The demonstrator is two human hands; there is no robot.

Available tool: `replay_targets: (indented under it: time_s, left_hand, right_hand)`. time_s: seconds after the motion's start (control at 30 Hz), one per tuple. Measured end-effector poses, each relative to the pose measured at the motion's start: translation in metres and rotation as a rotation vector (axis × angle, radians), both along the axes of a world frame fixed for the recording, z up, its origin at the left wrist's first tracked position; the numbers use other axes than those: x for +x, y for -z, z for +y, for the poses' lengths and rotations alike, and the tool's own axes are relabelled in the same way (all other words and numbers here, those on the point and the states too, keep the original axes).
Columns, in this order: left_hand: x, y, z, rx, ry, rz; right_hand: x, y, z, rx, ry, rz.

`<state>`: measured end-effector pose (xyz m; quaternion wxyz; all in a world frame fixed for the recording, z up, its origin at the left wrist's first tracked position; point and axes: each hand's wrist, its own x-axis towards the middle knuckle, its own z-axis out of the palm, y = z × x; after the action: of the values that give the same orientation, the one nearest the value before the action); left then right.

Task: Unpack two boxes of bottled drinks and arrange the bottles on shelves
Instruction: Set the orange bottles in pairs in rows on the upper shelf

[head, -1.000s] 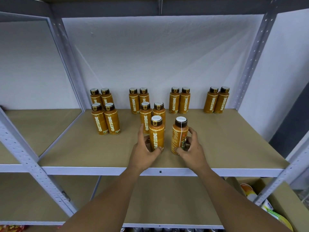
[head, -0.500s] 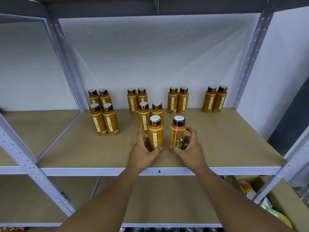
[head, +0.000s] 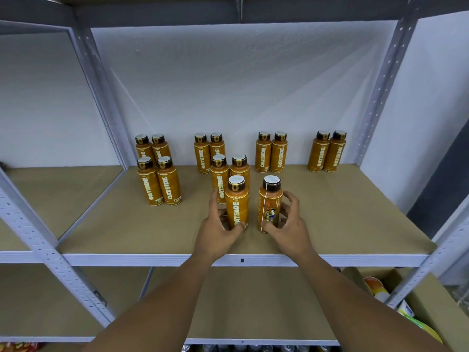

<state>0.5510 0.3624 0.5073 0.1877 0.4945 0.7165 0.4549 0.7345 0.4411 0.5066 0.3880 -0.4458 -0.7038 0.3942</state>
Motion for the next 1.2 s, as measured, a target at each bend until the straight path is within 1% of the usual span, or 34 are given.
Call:
replay_targets:
  time_s: [0.23,0.8,1.0,1.2]
  left_hand:
    - [-0.0003,-0.0006,0.0003,-0.007,0.005,0.001]
    - [-0.0004,0.0022,0.0004,0.006,0.002,0.004]
    - [-0.001,0.0022,0.0003,0.0,0.001,0.003]
    - [-0.0004,0.0015,0.0002,-0.003,0.001,0.02]
  right_hand:
    - [0.0004,0.0009,-0.0007,0.004,0.001,-0.036]
    - [-0.0032,0.0001,0.001,0.028,0.061,-0.026]
    - [-0.0023,0.0003,-0.0006,0.04,0.042,0.019]
    - [-0.0005,0.0033,-0.0018,0.025,0.001,-0.01]
